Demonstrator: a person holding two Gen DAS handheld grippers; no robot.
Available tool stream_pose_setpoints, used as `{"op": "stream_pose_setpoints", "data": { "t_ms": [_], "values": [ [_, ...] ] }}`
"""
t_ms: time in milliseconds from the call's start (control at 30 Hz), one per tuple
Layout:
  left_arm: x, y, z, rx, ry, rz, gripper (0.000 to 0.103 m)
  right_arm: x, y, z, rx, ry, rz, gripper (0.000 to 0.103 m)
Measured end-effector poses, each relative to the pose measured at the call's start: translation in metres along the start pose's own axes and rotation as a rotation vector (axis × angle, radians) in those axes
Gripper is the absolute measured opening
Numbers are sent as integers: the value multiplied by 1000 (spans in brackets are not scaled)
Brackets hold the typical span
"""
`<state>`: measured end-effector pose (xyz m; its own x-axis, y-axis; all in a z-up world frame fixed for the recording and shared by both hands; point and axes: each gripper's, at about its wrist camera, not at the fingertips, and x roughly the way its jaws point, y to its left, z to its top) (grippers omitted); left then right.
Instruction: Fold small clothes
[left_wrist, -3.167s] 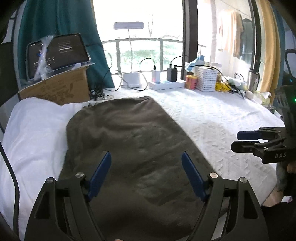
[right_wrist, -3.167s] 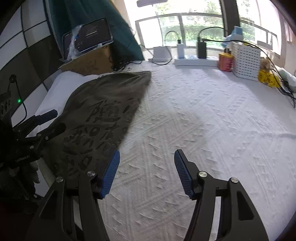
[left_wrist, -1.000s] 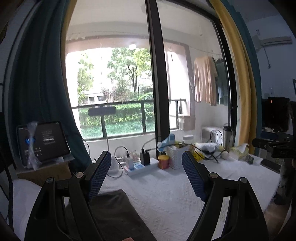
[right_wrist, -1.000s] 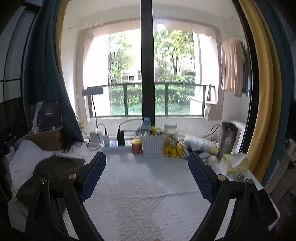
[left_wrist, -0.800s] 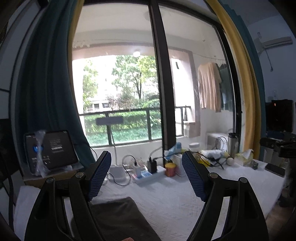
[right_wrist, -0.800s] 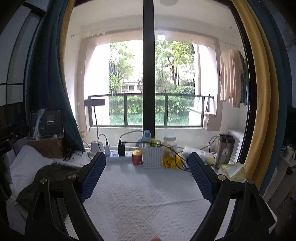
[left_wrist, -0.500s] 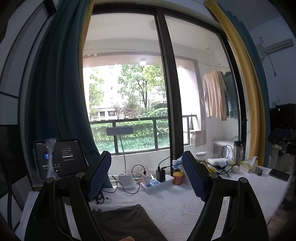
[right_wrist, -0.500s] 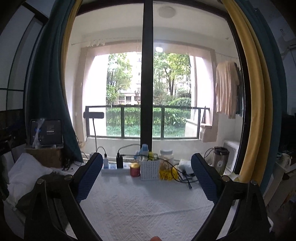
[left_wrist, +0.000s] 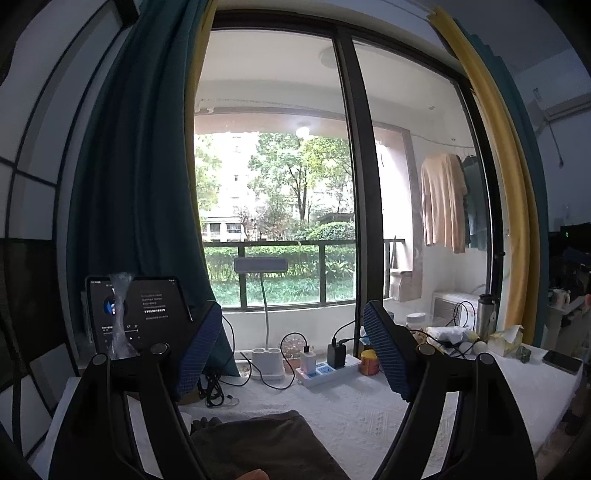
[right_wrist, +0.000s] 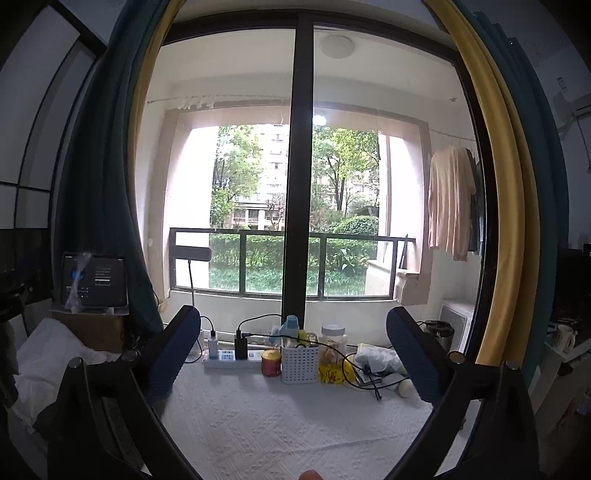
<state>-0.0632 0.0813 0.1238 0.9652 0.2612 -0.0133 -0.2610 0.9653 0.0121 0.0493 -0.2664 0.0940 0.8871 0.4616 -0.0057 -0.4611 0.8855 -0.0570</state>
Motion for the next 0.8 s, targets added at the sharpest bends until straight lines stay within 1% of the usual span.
{"op": "stream_pose_setpoints", "data": {
  "t_ms": [200,267,433,800],
  "values": [
    [8,11,-8,-23,41,-24,82,10,9,-2,1,22,-24,101],
    [9,16,-11,-43,50,-52,82,13,11,-3,-3,32,-23,101],
    [13,17,-15,-32,61,-37,82,20,14,-8,-7,57,-21,101],
    [17,14,-17,-38,68,-40,82,25,8,-12,-5,84,-12,101]
  ]
}}
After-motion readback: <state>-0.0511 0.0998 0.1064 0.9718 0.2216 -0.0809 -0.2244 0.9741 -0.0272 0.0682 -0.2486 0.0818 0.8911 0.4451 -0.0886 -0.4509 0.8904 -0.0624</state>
